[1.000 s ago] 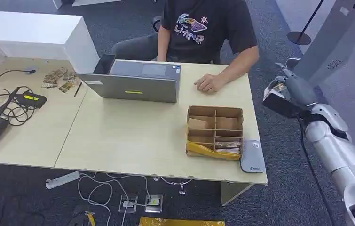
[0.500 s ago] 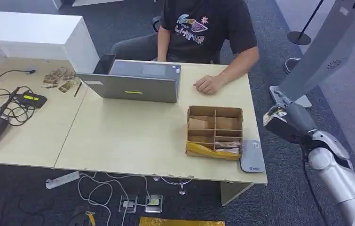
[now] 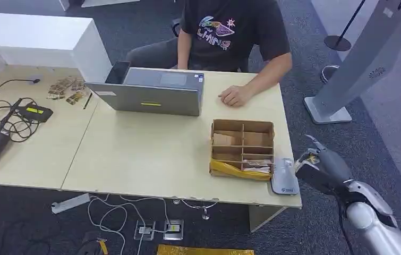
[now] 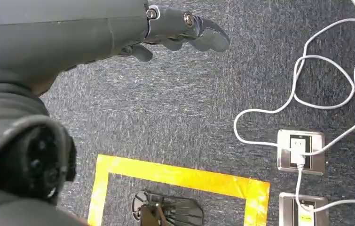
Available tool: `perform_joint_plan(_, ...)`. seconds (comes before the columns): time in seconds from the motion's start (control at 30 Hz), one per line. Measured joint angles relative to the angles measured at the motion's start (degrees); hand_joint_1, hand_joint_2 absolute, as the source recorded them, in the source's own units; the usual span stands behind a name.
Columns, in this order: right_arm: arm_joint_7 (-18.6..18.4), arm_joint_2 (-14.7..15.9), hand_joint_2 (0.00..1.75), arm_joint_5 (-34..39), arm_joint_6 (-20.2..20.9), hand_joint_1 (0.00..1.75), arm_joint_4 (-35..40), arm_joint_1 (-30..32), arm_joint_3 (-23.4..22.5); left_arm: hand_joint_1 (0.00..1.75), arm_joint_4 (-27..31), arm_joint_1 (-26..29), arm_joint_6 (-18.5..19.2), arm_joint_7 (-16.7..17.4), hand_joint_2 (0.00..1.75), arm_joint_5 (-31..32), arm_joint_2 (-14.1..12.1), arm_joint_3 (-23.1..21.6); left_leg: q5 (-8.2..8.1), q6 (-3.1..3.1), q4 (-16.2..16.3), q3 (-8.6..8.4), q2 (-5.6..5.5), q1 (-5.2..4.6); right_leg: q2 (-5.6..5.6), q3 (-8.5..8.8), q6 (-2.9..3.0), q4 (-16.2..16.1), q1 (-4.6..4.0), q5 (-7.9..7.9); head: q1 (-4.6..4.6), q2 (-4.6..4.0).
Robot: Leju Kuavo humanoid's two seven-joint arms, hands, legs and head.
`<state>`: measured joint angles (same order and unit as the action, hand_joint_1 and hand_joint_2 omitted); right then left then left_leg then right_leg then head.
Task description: Pass the card to the sensor for recognition and then transmit it.
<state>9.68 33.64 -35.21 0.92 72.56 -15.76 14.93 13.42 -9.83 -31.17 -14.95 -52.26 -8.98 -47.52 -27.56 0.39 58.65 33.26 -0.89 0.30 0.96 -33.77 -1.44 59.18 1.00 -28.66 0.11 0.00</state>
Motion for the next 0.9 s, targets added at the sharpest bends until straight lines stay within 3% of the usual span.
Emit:
perform_joint_plan(0.37,-0.1,-0.2,1.75,-1.4,1.7,1.75,3.3,4.8,-1.0,0.00,0.0,0.0,0.0,1.0,0.00,0.0,0.0,0.0,0.00,-0.01,0.0,-0.01,0.01,0.00,-0.02,0.00,0.00,0.0,0.00,0.00,-0.02,0.00)
perform_joint_plan(0.9,-0.3,-0.7,1.75,-1.7,2.7,1.75,4.2,5.4,-0.9,0.00,0.0,-0.1,0.0,1.3,0.00,-0.2,0.0,0.0,0.00,-0.01,0.0,-0.01,0.03,0.00,-0.02,0.00,0.00,0.0,0.00,0.00,-0.02,0.00)
